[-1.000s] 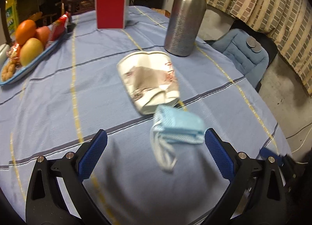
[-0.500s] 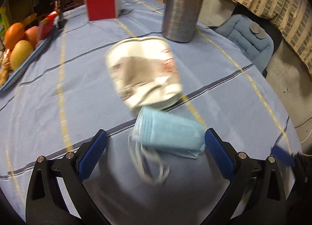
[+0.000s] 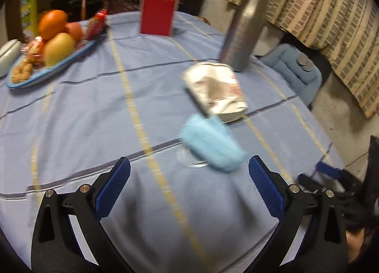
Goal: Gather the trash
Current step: 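Grasp the blue face mask with the left tool and lift it, then grasp the white paper cup with the right tool while the left tool holds the mask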
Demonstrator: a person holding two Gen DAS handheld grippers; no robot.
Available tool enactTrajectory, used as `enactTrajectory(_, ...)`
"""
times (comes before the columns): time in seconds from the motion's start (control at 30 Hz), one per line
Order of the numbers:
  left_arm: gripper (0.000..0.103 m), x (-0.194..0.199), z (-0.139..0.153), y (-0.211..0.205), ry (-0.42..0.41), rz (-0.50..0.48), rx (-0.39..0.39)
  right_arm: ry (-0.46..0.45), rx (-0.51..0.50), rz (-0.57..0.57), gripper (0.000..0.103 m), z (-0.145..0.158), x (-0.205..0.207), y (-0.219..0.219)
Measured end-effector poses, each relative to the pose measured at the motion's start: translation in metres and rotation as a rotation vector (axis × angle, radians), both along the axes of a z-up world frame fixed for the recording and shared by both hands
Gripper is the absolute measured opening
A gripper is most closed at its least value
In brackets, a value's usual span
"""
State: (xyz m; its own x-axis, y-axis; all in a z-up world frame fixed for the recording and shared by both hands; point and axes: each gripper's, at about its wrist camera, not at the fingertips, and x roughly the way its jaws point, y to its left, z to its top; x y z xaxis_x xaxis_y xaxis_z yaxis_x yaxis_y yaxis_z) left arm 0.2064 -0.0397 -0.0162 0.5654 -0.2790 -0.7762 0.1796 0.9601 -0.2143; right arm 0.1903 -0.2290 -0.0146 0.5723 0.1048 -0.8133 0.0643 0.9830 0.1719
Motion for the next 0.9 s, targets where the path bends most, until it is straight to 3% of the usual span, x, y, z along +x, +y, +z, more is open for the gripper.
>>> enactTrajectory(0.17,0.096,0.028,-0.018,-0.034,0.066,0.008,0.038,-0.007,0.018,0.000,0.093,0.000,-0.001,-0.002)
enactTrajectory(0.2,0.092,0.029,-0.021,-0.034,0.070,0.014,0.046,-0.007,0.022,0.002,0.093,0.000,-0.001,-0.002)
enactTrajectory(0.33,0.055,0.026,-0.024,-0.028,0.045,0.010,0.095,-0.008,0.032,0.011,0.093,0.000,0.000,-0.002)
enactTrajectory(0.4,0.047,0.018,-0.019,-0.018,0.017,-0.001,0.110,-0.013,0.035,0.011,0.093,0.000,-0.001,-0.003)
enactTrajectory(0.57,0.047,-0.012,-0.013,0.024,-0.044,0.022,0.160,-0.014,0.033,0.008,0.093,0.000,-0.001,-0.003)
enactTrajectory(0.73,0.047,-0.024,-0.019,0.063,-0.009,0.064,0.085,-0.006,0.027,0.005,0.093,0.000,0.000,-0.003)
enactTrajectory(0.83,0.047,-0.023,-0.018,0.066,-0.007,0.073,0.066,-0.010,0.031,-0.002,0.093,0.000,-0.001,-0.004)
enactTrajectory(0.9,0.048,-0.019,-0.023,0.061,-0.002,0.081,0.108,-0.011,0.033,-0.001,0.093,0.000,-0.001,-0.004)
